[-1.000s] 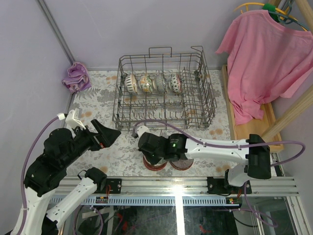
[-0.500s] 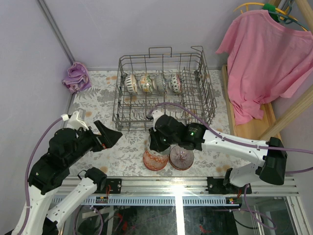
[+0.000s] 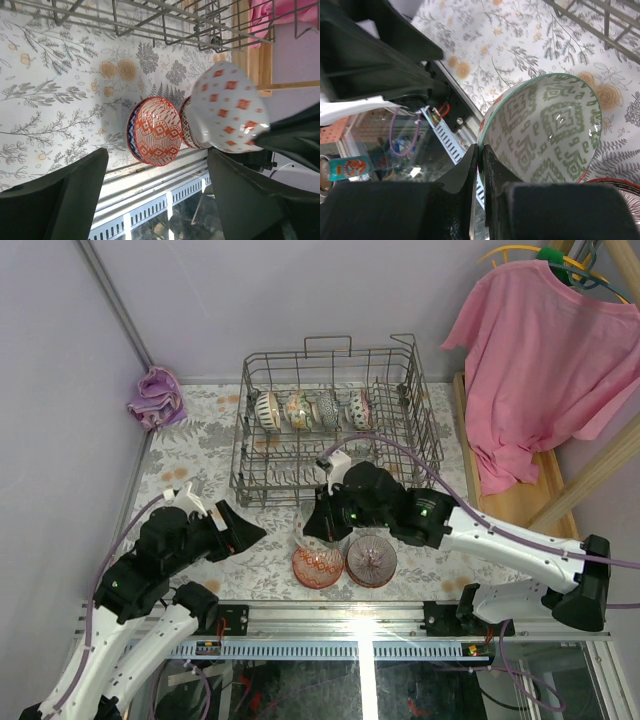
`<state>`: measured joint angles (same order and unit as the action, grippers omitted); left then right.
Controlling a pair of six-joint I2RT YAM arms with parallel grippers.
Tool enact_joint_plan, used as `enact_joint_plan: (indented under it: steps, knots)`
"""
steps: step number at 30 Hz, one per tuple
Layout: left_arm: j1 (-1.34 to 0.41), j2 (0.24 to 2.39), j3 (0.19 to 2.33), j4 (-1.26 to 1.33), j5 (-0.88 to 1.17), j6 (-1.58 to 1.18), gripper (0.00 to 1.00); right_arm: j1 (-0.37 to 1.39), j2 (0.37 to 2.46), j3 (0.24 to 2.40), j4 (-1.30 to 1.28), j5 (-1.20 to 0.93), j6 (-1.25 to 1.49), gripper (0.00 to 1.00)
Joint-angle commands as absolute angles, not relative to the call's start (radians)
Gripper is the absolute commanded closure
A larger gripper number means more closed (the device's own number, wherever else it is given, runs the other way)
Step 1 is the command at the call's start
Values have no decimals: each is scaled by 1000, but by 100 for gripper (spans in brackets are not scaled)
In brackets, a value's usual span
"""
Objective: Load the bowls into the dish rack
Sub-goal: Pick up the bowl from the center of the board, then adjust the dish rack at the center of the board.
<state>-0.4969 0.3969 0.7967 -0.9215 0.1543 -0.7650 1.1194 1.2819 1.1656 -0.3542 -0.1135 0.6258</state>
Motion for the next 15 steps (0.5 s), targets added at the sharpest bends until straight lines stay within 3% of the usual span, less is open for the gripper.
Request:
enact_joint_plan:
  steps: [1, 7, 15]
  knots:
    - [-499, 385, 732, -799, 280, -809, 24, 1108, 1207, 1225, -247, -130, 657, 100]
    - [-498, 384, 745, -818, 251, -800, 28, 1085, 1194, 1281, -256, -98, 654, 100]
    - [-499, 386, 780, -837, 238, -785, 28, 873, 1392, 1616, -300, -221, 629, 100]
